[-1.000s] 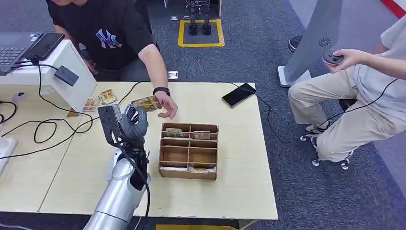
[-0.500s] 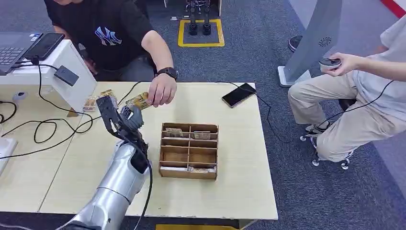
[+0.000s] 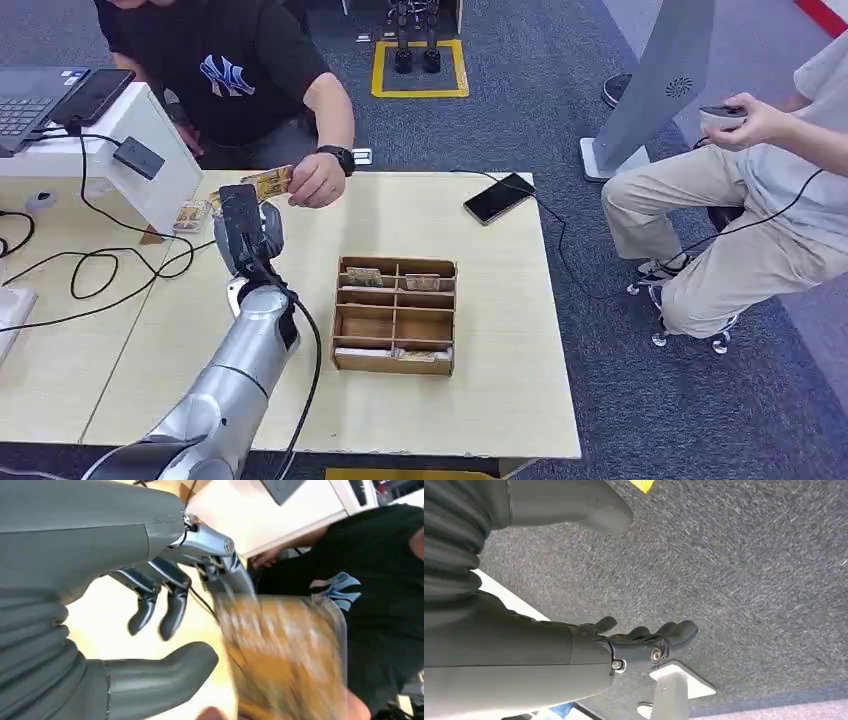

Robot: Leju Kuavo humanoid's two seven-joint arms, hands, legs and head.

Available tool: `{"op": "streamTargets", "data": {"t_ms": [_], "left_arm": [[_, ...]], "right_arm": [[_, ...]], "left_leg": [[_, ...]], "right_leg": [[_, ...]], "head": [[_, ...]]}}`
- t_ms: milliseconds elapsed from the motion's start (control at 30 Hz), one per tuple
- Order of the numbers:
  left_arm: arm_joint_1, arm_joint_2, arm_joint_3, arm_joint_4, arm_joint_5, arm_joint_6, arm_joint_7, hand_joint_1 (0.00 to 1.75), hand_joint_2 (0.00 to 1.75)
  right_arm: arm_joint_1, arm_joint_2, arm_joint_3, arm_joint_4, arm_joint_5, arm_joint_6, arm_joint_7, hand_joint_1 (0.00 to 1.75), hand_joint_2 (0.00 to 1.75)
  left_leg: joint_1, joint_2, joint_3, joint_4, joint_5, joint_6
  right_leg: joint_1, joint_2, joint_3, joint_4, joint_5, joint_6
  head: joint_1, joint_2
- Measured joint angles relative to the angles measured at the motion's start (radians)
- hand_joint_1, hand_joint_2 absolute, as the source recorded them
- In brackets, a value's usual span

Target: Pass the card to the sensor for recognition and then transmit it.

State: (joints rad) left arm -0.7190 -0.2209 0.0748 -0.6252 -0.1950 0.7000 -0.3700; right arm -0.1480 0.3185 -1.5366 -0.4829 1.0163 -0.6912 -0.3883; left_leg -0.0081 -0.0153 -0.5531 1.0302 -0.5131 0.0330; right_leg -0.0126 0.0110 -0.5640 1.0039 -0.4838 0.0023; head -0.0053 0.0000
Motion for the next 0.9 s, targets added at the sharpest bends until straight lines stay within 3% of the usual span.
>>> {"op": "streamTargets", "data": {"t_ms": [400, 433, 500, 533, 767, 900], "left_arm": [[0.017, -0.017, 0.045, -0.024, -0.042, 0.0, -0.013, 0.0, 1.75], [0.024, -0.018, 0.045, -0.038, -0.047, 0.0, -0.007, 0.0, 0.0], [0.043, -0.018, 0.044, -0.076, -0.054, 0.0, 0.001, 0.0, 0.0], [0.055, -0.018, 0.044, -0.097, -0.06, 0.0, 0.004, 0.0, 1.75], [0.18, -0.029, 0.003, -0.308, -0.109, 0.0, -0.016, 0.0, 1.75], [0.219, -0.033, -0.013, -0.372, -0.111, 0.0, -0.016, 0.0, 1.75]], "right_arm": [[-0.003, -0.008, 0.0, 0.014, -0.01, 0.0, -0.003, 0.0, 1.75], [-0.003, -0.008, 0.0, 0.014, -0.01, 0.0, -0.003, 0.0, 1.75], [-0.003, -0.009, 0.0, 0.015, -0.012, 0.0, -0.003, 0.0, 1.75], [-0.003, -0.009, 0.0, 0.015, -0.014, 0.0, -0.003, 0.0, 1.75], [-0.002, -0.01, 0.0, 0.015, -0.031, 0.0, -0.003, 0.0, 1.75], [-0.003, -0.01, 0.0, 0.015, -0.033, 0.0, -0.003, 0.0, 1.75]], "left_leg": [[0.0, 0.0, 0.0, 0.0, 0.0, 0.0], [0.0, 0.001, 0.0, 0.0, 0.0, 0.0], [0.0, 0.001, 0.0, 0.0, 0.0, 0.0], [0.0, 0.001, 0.0, 0.0, 0.0, 0.0], [0.0, 0.001, 0.0, 0.0, 0.0, 0.0], [0.0, 0.001, 0.0, 0.0, 0.0, 0.0]], "right_leg": [[0.0, 0.0, 0.0, 0.0, 0.0, 0.0], [0.0, 0.0, 0.0, 0.0, 0.0, 0.0], [0.0, 0.0, 0.0, 0.0, 0.0, 0.0], [0.0, 0.0, 0.0, 0.0, 0.0, 0.0], [0.0, 0.001, 0.0, 0.0, 0.0, 0.0], [0.0, 0.001, 0.0, 0.0, 0.0, 0.0]], "head": [[0.0, 0.0], [0.0, 0.0], [-0.001, 0.0], [0.0, 0.0], [0.0, 0.0], [0.0, 0.0]]}}
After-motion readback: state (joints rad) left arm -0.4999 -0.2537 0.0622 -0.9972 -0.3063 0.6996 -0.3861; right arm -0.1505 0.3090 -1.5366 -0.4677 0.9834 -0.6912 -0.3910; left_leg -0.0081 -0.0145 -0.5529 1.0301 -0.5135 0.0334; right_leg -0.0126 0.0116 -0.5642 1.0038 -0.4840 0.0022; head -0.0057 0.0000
